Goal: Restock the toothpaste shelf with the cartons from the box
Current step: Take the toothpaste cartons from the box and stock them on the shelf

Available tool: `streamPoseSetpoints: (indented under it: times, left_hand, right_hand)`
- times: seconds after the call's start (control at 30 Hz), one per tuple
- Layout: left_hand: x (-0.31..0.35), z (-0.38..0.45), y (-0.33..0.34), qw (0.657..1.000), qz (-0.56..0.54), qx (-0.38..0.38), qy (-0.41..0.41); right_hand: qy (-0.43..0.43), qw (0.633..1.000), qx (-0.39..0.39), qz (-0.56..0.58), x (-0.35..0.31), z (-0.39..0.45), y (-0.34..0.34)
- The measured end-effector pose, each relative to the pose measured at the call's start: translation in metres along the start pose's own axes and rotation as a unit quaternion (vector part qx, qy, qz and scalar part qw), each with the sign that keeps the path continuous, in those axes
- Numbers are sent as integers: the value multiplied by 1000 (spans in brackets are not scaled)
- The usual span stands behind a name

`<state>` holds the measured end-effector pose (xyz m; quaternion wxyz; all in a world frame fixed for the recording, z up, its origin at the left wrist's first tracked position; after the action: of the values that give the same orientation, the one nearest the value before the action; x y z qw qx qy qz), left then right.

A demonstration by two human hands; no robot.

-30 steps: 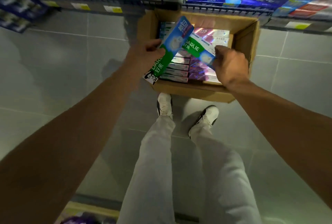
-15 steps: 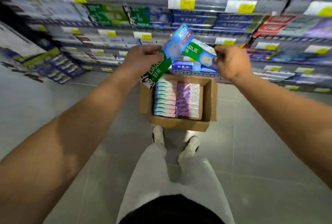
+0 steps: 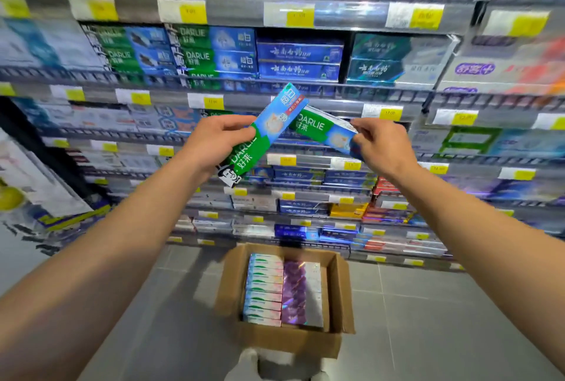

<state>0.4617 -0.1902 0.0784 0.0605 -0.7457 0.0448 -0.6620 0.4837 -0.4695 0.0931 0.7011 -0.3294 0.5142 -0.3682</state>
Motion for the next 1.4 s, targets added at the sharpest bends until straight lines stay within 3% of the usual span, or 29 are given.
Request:
streamPoseSetpoints:
  times: [0.37, 0.6, 0.9, 1.1, 1.27, 1.4]
  left_hand:
    - [88, 7, -56, 994, -40, 73, 74]
    - [126, 50, -138, 987, -19, 95, 127]
    - [159, 125, -247, 978, 107, 42, 173]
    - [166, 165, -292, 962, 198, -14, 185]
    - [159, 181, -304, 957, 223, -66, 173]
    - [151, 190, -306, 950, 247, -85, 173]
  right_hand:
    - [-85, 993, 81, 15, -77, 66, -72]
    - [-102, 985, 139, 8, -145, 133, -85]
    - [-129, 969, 212, -14, -253, 225, -65]
    - [-111, 979, 164, -42, -288, 279, -28]
    - [-80, 988, 101, -85, -289, 314, 1]
    - [-57, 996, 40, -53, -277, 342, 20]
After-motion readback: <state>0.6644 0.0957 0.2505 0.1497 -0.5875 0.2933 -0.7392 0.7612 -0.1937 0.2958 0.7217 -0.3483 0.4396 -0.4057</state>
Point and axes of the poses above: each hand's wrist, its own z-axis towards the middle knuckle, its own y-axis out of the palm, x = y × z, the point moved 10 cm from there along z, towards the middle knuckle, and after that the axes turned 3 degrees about -z, right-handed, at the moved point
